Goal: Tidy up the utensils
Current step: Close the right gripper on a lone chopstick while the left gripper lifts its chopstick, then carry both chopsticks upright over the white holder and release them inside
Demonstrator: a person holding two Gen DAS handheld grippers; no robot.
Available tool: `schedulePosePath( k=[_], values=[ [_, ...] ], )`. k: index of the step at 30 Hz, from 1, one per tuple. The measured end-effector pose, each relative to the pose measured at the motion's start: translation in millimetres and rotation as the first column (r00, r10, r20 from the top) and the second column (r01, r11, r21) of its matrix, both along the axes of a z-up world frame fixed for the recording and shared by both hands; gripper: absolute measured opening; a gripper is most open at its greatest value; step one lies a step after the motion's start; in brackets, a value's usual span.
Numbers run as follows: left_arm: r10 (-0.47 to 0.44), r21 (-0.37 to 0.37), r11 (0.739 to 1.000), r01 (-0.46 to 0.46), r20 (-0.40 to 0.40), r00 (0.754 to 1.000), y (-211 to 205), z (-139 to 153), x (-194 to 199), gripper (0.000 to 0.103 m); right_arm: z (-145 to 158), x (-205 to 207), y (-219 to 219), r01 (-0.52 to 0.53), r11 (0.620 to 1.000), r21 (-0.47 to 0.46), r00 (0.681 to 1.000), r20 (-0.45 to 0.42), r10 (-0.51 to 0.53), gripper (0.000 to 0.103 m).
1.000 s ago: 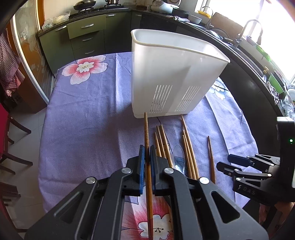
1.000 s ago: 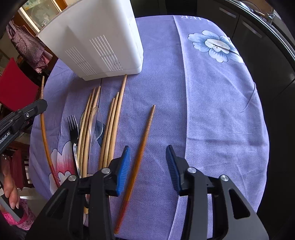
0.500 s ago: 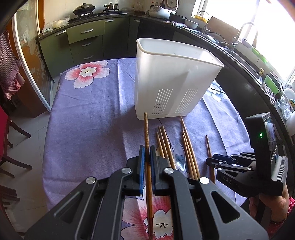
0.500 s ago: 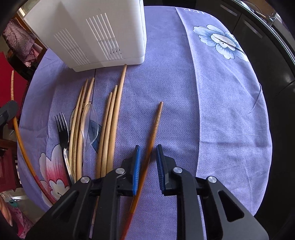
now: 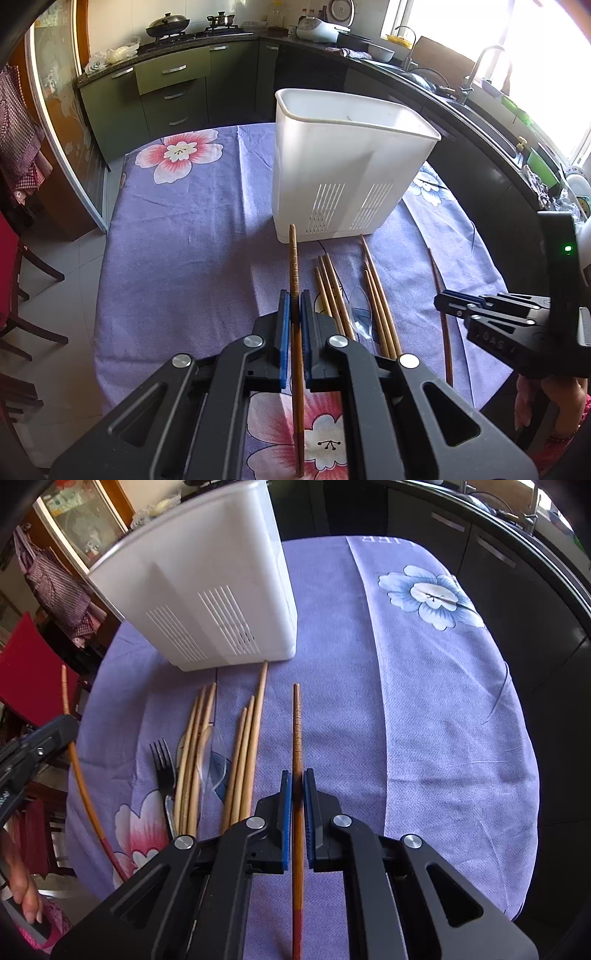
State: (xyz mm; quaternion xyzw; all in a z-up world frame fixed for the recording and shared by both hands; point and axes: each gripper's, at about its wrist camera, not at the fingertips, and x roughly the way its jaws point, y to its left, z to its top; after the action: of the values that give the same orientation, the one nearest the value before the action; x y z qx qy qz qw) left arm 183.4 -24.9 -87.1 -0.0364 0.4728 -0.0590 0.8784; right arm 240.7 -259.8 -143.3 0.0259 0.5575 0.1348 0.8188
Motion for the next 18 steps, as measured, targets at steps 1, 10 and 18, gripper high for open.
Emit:
schedulePosePath(
  k=[1,10,18],
  values=[
    [0.0,0.001,1.0,0.0,0.005,1.0,0,2,-1,0.006,9,-4,-3,-0.002,1.0,0.021,1.0,0.03,0.001,0.007],
    [-0.012,0.009,1.0,0.011,0.061,0.998,0,21,-20,0.006,72,-63,-20,-0.029,0.994,0.102,0.971,0.238,0.004,0.007],
    [-0.01,0.003,1.0,0.009,0.129,0.992,4,44,-41,0.006,105,-100,-33,-0.045,0.991,0.123,0.935,0.355,-0.002,0.007]
  ],
)
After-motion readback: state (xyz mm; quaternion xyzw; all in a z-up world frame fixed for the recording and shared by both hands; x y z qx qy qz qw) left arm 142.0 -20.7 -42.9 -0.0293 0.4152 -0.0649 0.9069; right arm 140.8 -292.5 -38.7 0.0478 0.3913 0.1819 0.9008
